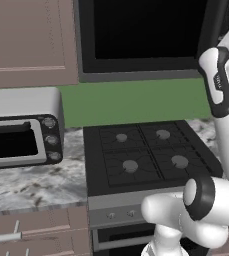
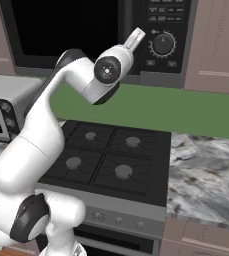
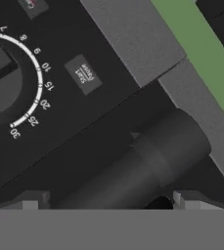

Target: Transport the chicken drumstick from the fridge to the microwave and turn on the microwave.

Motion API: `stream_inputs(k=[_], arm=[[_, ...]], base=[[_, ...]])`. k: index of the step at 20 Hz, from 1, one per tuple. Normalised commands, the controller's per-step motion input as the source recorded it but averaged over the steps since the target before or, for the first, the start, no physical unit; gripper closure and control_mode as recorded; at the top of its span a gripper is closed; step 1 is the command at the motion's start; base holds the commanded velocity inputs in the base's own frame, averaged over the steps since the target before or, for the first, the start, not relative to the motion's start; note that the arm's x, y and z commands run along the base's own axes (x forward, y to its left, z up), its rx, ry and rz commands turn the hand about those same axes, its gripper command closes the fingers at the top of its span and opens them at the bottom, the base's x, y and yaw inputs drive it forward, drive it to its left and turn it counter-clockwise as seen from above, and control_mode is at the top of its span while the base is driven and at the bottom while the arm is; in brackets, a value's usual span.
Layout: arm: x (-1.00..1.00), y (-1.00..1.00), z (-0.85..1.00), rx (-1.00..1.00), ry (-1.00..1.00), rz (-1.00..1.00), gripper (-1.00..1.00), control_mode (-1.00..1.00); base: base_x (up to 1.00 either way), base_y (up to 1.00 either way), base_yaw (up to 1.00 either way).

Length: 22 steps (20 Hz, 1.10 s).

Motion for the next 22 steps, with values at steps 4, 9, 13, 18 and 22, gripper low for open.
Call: stream_inputs(k=[4,9,13,18,22], arm=[[0.48,0.16,0.02,0.0,0.0,0.06,-1.0,-1.0],[0.45,0.15,0.0,0.0,0.0,0.05,-1.0,-1.0],[0.23,0.11,0.0,0.0,-0.02,0.05,-1.0,-1.0],[0.09,0.1,0.09,-0.01,-0.07,0.03,-1.0,-1.0],[0.08,0.17,0.17,-0.01,-0.04,0.0,-1.0,-1.0]], base=[[0.0,0.0,0.0],[0.0,0.0,0.0],[0.0,0.0,0.0],[0.0,0.0,0.0],[0.0,0.0,0.0]])
